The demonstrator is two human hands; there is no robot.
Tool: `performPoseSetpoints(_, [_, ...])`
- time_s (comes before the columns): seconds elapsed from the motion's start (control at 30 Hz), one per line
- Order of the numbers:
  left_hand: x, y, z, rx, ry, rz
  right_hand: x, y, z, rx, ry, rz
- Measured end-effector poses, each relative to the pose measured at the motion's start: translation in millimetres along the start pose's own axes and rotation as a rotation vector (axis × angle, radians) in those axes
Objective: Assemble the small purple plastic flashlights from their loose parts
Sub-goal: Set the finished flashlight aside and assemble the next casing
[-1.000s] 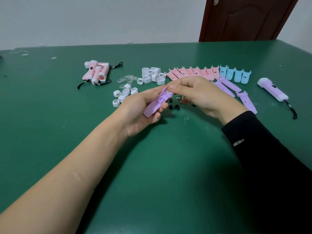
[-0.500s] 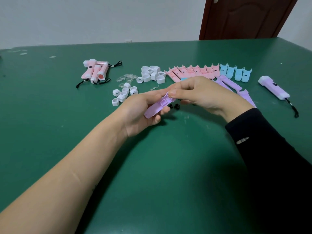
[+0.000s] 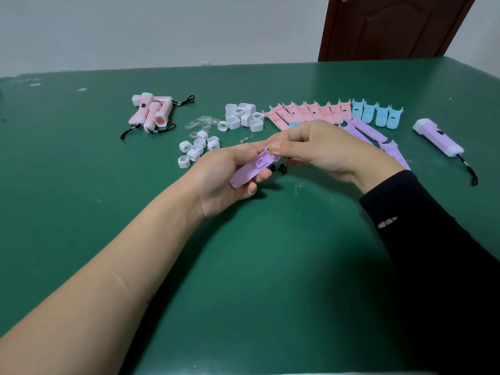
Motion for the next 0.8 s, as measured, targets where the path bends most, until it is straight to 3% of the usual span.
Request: performPoseSetpoints(0.8, [0.4,1.6,5.2,-0.144,-0.037,0.013,1.0,-8.5,4.2,-0.089,0.197,-0.058])
Point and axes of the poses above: each hand's wrist, its own x-axis towards the middle knuckle, its own z-axis out of the palm, y = z × x, the point moved 6 cm from there along x, towards the middle knuckle, and after that the axes turned 7 degrees about x, right-handed, at the moved point
